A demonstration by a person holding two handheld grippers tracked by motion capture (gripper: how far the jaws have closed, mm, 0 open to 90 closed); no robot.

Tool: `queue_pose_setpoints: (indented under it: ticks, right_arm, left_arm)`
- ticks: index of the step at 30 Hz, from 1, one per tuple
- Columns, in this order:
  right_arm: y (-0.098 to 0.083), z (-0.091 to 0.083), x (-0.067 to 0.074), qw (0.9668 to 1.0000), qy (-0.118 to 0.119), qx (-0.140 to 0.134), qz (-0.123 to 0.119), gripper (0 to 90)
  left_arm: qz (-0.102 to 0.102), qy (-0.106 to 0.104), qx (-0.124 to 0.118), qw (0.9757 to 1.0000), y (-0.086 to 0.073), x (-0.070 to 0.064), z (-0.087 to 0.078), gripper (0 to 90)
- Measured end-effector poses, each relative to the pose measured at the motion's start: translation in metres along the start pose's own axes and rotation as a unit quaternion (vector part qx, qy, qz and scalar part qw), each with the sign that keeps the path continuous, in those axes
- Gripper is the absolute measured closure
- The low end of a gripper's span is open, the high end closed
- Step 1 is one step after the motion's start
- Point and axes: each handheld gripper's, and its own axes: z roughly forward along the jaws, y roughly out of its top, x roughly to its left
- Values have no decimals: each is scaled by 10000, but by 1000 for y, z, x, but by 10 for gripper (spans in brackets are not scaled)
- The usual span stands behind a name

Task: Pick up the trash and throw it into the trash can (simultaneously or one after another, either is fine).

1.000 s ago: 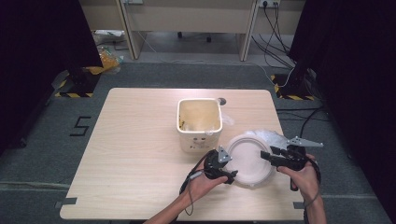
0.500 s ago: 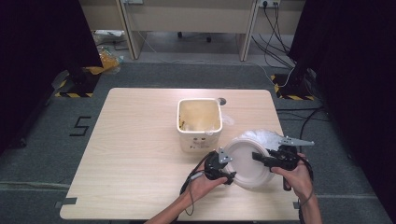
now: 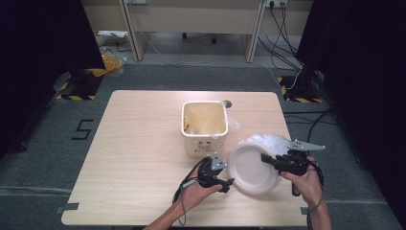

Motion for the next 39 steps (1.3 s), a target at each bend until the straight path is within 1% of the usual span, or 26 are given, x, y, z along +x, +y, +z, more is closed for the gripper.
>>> queue_pose_setpoints:
  ticks: [1,4,9,13,16,18,21,22,24,27,29,30,31,32,35,37,39]
  right_arm:
    - [1,-1,-1,10000,3,-37,0,838]
    - [1,-4,-3,9998,99,-146,116,839]
    - [6,-9,-2,9994,91,-305,124,839]
    - [14,-16,1,9987,119,-486,98,839]
    - [21,-21,4,9980,115,-610,68,840]
    - [24,-23,4,9978,116,-644,64,839]
    - [29,-26,3,9971,120,-746,67,840]
    - [31,-27,2,9969,135,-768,84,840]
    - [35,-29,2,9966,135,-807,85,839]
    - [45,-33,4,9961,142,-867,52,840]
    - [54,-35,7,9957,147,-913,10,840]
    - [58,-36,9,9956,137,-930,-24,840]
    - [64,-37,11,9953,143,-952,-56,840]
    - [69,-37,13,9950,152,-980,-78,839]
    - [87,-34,18,9944,173,-1027,-152,840]
    - [99,-29,22,9943,168,-1032,-215,840]
    - [108,-24,25,9943,193,-1024,-245,840]
  left_arm:
    - [-8,-3,-15,10000,-2,1,-5,211]
    - [-65,71,-39,9999,-12,9,-23,208]
    - [-192,258,46,9995,-33,25,-44,207]
    - [-321,389,132,9986,-52,37,-56,206]
    - [-414,477,168,9979,-63,43,-61,206]
    - [-504,556,237,9969,-75,50,-65,206]
    - [-540,722,293,9955,-87,56,-72,206]
    - [-581,797,279,9947,-91,60,-75,206]
    - [-677,853,232,9938,-97,64,-80,205]
    - [-708,972,236,9925,-104,69,-85,204]
    - [-728,1014,246,9919,-107,71,-86,203]
    - [-723,1051,251,9915,-109,71,-85,202]
    - [-675,1095,239,9914,-111,71,-85,199]
    - [-682,1119,241,9911,-111,71,-85,196]
    - [-674,1144,183,9910,-113,71,-85,186]
    - [-646,1147,155,9912,-114,71,-85,176]
    - [-667,1144,149,9911,-115,71,-85,165]
